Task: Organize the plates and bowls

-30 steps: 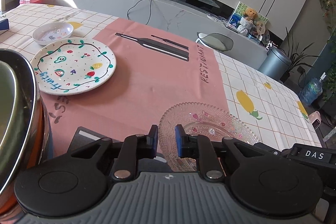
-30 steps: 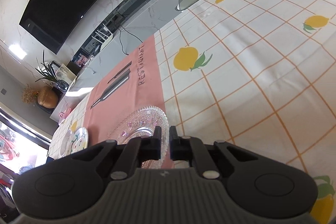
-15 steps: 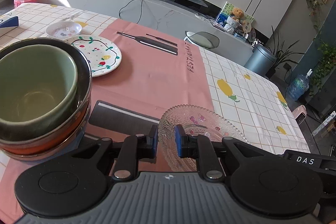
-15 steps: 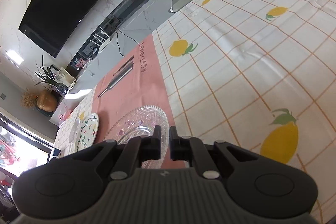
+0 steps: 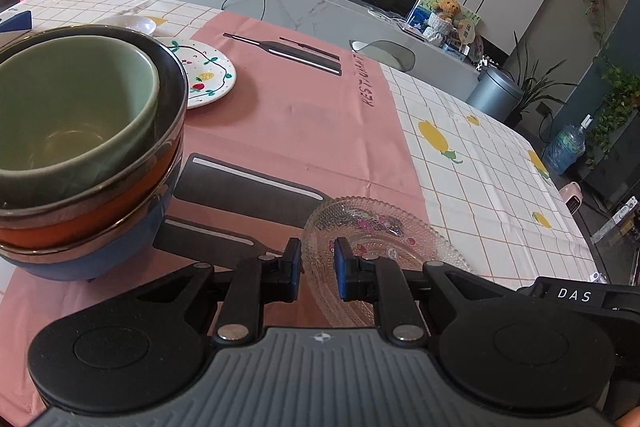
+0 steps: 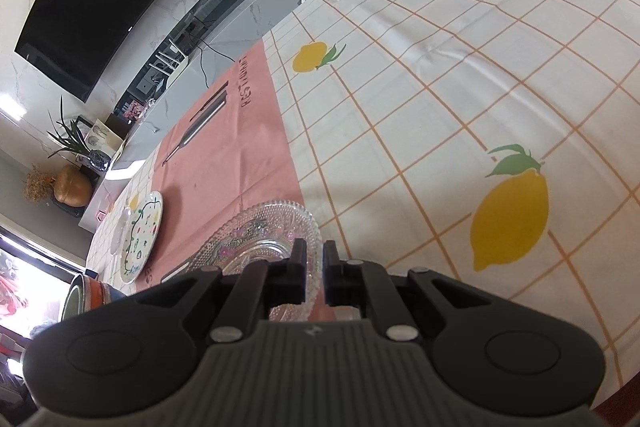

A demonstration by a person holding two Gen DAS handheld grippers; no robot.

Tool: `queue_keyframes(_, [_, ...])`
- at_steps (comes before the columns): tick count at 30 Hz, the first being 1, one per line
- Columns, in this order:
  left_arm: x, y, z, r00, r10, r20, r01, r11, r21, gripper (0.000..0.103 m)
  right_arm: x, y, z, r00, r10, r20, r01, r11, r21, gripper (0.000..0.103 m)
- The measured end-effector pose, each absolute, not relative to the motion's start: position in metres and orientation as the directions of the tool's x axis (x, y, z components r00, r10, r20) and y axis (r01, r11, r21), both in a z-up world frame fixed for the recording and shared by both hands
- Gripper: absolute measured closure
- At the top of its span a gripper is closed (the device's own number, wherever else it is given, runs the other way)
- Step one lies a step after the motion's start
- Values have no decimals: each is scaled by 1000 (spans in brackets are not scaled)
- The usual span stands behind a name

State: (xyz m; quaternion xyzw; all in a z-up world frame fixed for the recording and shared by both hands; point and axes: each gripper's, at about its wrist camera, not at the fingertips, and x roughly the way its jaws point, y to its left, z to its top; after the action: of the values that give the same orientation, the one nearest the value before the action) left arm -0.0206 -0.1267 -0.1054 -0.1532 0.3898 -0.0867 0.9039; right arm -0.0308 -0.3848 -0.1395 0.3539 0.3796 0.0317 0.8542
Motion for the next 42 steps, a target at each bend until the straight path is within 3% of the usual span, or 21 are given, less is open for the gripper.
queue_keyframes(23, [-13,-133,-114,653,-256,-713,57,955,-291,83,-17,-379,-138,699,284,-656,205,800,564,93])
queue_keyframes(25, [-13,-133,-111,654,-254,-713,62,957,-284,70,-17,-377,-135,699,272,-662,203,812,548,86])
queue_keyframes(27, [-15,-133,-106,660,-254,-707,68,957,-281,51,-17,-374,-131,704,264,-660,191,824,533,67])
queue_keyframes(28, [-15,-133,-104,660,-252,-708,70,959,-276,50,-18,-373,-128,705,257,-661,187,832,523,58])
queue_keyframes(33, [-18,-135,-89,647,-252,-720,90,962,-256,48,-20,-366,-114,701,210,-681,161,884,438,55])
queue_keyframes(42, [-23,-132,-56,588,-365,-721,194,930,-313,48,-20,-362,-95,683,178,-708,170,904,392,41])
